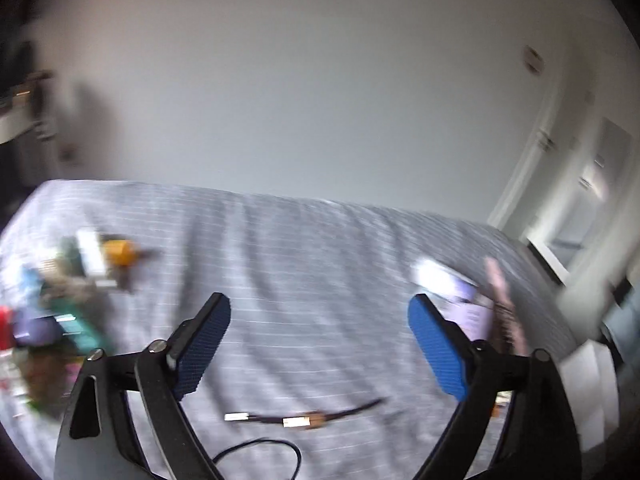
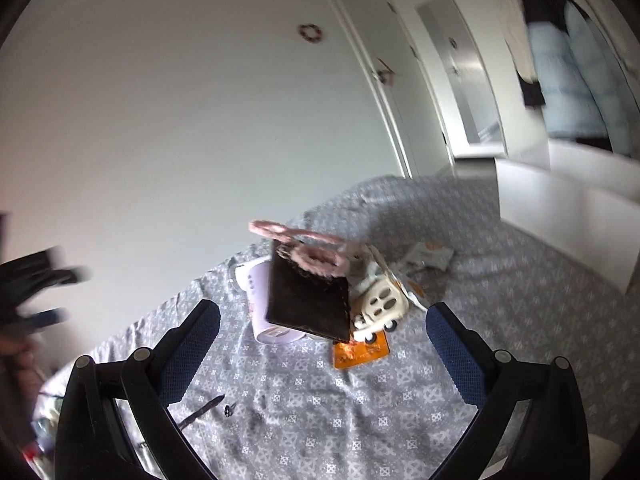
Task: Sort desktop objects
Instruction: 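Carry the pink loop with the left tool and drop it onto the brown bag, then bring the right tool over the pile to the teal bottle, then close the right tool on the teal bottle and lift it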
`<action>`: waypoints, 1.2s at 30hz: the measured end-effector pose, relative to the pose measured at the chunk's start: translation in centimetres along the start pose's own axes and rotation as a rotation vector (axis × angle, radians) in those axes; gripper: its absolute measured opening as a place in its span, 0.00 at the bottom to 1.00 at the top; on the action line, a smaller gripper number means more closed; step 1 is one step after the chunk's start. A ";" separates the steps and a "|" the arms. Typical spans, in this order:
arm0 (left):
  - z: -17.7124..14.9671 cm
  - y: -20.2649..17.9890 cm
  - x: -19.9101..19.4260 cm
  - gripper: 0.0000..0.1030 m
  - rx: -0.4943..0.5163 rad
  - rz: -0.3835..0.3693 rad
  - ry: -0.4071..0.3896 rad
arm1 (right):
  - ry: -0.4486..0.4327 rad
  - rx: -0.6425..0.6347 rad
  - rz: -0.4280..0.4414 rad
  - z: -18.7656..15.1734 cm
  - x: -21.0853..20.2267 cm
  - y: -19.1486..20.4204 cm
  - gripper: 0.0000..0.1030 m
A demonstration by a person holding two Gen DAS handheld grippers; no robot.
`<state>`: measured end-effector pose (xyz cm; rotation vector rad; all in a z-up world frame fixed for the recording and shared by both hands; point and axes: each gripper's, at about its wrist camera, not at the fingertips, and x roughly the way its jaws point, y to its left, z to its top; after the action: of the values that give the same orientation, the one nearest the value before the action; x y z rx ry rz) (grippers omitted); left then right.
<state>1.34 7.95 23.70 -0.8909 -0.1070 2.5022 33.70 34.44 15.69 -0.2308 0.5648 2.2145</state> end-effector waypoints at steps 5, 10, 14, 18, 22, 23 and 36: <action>-1.2 16.2 -9.6 0.99 -0.197 0.285 -0.187 | -0.036 -0.249 0.079 -0.4 -1.9 5.2 1.00; -5.7 28.9 -13.6 0.99 -0.471 0.442 -0.177 | -0.002 -0.430 0.311 0.4 -3.2 13.5 1.00; -10.4 33.1 -12.9 0.99 -0.661 0.431 -0.161 | 0.106 -0.571 0.539 -0.2 -3.6 22.3 1.00; -11.5 33.5 -11.6 0.99 -0.734 0.401 -0.168 | 0.156 -0.738 0.701 -3.2 -4.9 30.3 1.00; -10.9 33.3 -9.5 0.99 -0.685 0.432 -0.179 | 0.269 -0.897 0.819 -8.8 -4.2 37.7 1.00; -11.0 33.5 -9.5 0.99 -0.677 0.435 -0.178 | 0.285 -0.934 0.830 -10.2 -3.9 38.8 1.00; -11.5 34.7 -6.1 0.99 -0.666 0.408 -0.127 | 0.587 -1.103 0.858 -25.1 5.7 51.0 1.00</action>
<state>-1.78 -26.43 10.37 -1.0825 -0.9293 2.9529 -9.47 -2.21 7.86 -1.4574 -0.4596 3.0856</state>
